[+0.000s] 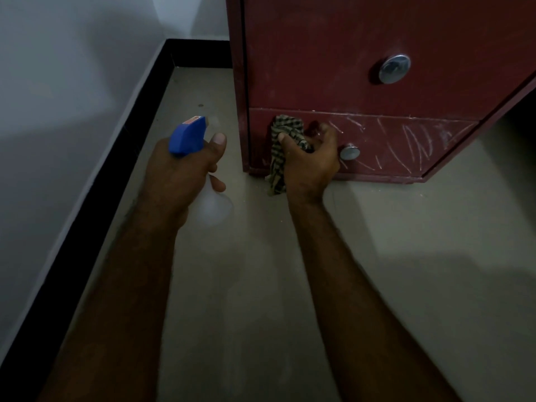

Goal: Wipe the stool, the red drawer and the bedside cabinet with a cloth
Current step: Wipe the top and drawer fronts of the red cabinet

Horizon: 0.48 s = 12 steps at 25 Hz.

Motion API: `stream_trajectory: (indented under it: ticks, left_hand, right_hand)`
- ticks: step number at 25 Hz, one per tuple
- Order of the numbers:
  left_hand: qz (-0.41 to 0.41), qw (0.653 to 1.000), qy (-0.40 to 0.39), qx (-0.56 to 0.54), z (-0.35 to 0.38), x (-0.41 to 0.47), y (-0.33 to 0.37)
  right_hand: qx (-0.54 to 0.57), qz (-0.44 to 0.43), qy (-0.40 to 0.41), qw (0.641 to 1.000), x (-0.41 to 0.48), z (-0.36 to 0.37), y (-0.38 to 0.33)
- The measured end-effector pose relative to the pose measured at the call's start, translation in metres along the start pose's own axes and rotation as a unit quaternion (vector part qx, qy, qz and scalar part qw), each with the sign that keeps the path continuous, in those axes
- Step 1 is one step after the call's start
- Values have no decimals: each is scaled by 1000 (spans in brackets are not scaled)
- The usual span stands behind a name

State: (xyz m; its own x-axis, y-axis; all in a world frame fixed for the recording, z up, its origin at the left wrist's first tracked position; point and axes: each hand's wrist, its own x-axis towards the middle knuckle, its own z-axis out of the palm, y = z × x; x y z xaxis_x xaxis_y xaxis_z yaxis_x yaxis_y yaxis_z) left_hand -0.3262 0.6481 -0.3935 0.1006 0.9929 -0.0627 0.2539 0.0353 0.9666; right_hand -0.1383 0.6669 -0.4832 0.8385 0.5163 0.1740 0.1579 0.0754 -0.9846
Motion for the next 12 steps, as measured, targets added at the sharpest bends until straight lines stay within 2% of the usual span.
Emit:
stream_trajectory:
  ticks: [4,8,12]
  left_hand:
    - [1,1000,-4,-6,0,4,-1]
    - [4,1000,-2,2,2,3,-6]
    - [3,1000,2,-11,-1,3,-6]
  right_hand:
    - [43,50,18,998,3,-3,14]
    - [80,163,-4,983,-4,4,21]
    - [229,294,-61,926,-3,3,21]
